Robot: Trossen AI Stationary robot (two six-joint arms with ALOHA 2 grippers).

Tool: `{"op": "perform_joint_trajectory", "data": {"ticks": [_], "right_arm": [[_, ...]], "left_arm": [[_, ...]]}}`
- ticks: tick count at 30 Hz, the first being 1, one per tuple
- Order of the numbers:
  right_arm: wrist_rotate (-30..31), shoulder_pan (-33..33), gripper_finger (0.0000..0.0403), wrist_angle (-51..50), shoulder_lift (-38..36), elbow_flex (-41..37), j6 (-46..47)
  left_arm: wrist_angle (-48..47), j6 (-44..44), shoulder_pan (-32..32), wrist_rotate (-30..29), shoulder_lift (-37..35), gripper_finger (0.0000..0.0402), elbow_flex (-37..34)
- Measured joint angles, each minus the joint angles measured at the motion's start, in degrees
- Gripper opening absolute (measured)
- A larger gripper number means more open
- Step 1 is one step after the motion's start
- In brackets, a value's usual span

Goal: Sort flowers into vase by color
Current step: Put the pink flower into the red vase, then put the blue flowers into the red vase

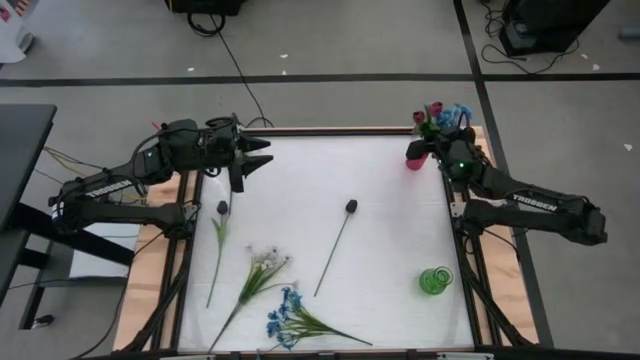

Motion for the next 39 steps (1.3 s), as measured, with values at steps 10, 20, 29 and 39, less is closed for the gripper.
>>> {"op": "perform_joint_trajectory", "data": {"ticks": [10,20,29,39], "right_arm": [[-10.95,-4.06,0.0131,-16.66,-1.66,4.16,5.43],[-18.81,-9.84,0.0199,-44.69,0.67,18.55,16.98],[-38.19,-12.9,0.0205,-56.64,5.22,25.62,16.12],[-64.73,-12.85,0.0204,-58.77,4.62,31.02,13.24]], "left_arm": [[0.0,0.01,0.0,0.0,-0.01,0.0218,0.0],[0.0,0.02,0.01,0.0,0.0,0.0218,0.0],[0.0,0.0,-0.01,0.0,0.0,0.0218,0.0],[0.0,0.0,0.01,0.0,0.0,0.0218,0.0]]}}
